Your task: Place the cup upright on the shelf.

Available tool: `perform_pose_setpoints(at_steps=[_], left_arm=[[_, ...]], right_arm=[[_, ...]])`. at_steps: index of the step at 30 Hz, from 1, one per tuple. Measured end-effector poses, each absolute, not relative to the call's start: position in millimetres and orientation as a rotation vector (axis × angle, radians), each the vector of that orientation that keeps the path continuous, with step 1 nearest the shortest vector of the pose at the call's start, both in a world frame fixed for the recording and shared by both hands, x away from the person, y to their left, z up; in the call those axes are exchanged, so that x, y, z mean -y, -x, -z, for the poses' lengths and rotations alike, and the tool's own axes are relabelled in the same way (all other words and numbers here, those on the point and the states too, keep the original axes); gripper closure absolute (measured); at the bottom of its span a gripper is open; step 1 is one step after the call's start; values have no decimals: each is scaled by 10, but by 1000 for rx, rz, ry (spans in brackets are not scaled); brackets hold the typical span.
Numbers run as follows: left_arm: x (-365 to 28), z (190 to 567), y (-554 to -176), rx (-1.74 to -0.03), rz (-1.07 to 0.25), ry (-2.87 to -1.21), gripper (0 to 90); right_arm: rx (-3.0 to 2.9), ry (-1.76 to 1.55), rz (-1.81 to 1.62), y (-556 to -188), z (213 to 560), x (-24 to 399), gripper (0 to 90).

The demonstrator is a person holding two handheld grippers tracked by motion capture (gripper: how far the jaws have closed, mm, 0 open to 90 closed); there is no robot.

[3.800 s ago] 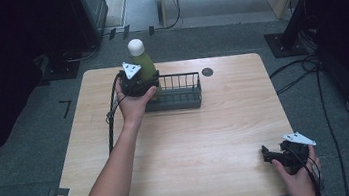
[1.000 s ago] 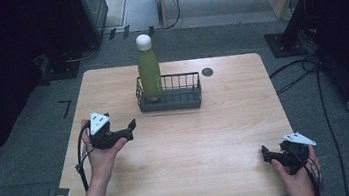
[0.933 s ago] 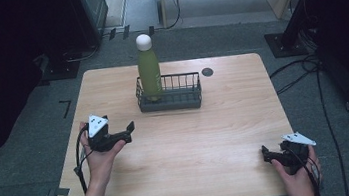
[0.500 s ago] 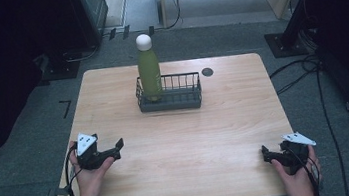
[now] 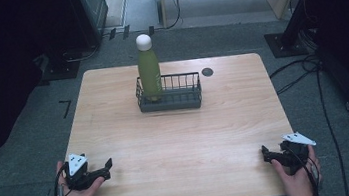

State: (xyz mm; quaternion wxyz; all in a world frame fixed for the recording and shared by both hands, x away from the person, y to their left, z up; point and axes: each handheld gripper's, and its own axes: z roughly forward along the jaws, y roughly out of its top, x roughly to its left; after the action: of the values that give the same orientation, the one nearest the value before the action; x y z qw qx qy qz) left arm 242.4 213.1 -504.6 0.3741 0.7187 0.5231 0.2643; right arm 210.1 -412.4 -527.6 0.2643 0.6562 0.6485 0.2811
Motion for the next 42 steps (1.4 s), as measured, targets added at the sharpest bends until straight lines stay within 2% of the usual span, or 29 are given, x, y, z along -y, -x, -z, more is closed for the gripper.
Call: perform_pose_setpoints(at_steps=[14,22,25,42], left_arm=[[-2491,5147,-2272,-1436,-676,-1891,0],[-2424,5181,-2355,-1443,-637,-2010,0],[-2453,5184,-2375,-1468,-600,-1992,0],[-2419,5185,-2398,-1500,-611,-1975,1]], right_arm=[[-1752,-1774,-759,-2101,5276,4124,0],[-1752,-1773,-760,-2101,5277,4124,0],[-1752,-1773,-759,-2100,5277,4124,0],[-1753,-1775,-760,-2101,5275,4125,0]])
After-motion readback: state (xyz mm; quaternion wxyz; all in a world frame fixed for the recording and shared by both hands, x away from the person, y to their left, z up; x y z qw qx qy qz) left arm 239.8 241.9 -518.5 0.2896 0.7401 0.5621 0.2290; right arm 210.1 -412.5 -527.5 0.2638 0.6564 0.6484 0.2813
